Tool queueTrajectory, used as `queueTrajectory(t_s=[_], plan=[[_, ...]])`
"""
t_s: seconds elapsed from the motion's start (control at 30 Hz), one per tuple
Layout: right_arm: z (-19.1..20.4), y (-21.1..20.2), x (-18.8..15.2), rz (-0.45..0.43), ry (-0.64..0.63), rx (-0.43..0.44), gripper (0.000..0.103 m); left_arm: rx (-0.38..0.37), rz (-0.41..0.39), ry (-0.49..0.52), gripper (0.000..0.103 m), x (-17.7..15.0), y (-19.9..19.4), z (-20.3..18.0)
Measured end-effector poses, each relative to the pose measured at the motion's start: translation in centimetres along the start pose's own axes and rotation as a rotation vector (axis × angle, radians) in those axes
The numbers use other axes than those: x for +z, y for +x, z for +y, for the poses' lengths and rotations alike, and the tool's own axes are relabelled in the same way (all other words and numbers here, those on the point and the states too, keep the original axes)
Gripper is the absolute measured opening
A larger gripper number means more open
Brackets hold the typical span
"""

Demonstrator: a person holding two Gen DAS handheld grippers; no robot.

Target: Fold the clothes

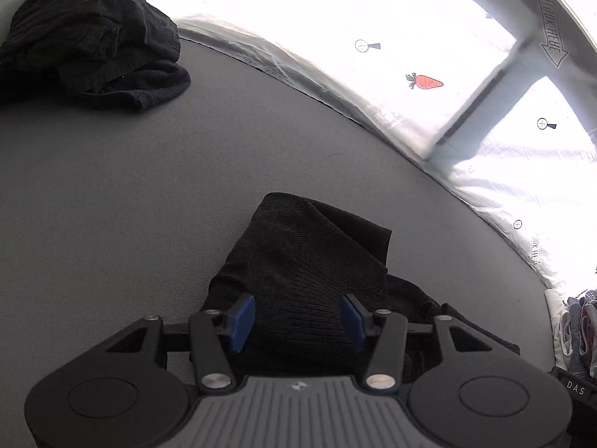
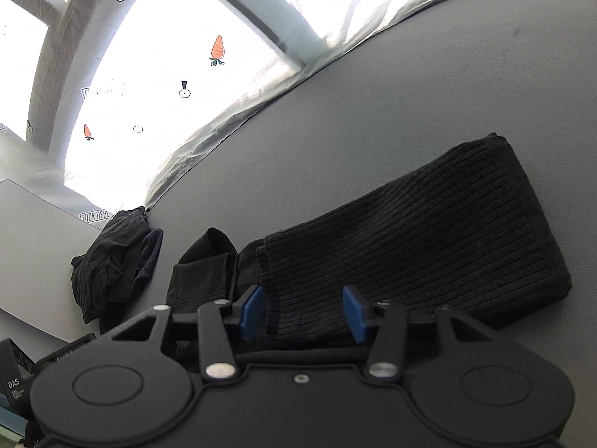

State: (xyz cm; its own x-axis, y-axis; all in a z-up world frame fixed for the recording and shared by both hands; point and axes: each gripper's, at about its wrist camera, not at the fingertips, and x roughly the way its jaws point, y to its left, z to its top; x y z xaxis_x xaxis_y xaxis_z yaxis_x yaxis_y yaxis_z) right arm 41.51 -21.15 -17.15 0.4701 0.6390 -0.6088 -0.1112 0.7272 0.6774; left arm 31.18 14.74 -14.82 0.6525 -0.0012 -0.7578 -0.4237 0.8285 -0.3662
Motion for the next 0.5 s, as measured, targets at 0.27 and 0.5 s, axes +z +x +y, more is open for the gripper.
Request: queueTrajectory(t_s=[0.27,0.5], plan=[[2.9,7.2,-0.4,0.134,0.081,0.157,0.039,0.154,0.072,-0.024,0.052,2.5,2.5,4.7],[3.0,10.1,-1.6,0.148,0.184,0.123,0.040,0.142,0.142,0.101,0.052,2.8,4.6,4.6]])
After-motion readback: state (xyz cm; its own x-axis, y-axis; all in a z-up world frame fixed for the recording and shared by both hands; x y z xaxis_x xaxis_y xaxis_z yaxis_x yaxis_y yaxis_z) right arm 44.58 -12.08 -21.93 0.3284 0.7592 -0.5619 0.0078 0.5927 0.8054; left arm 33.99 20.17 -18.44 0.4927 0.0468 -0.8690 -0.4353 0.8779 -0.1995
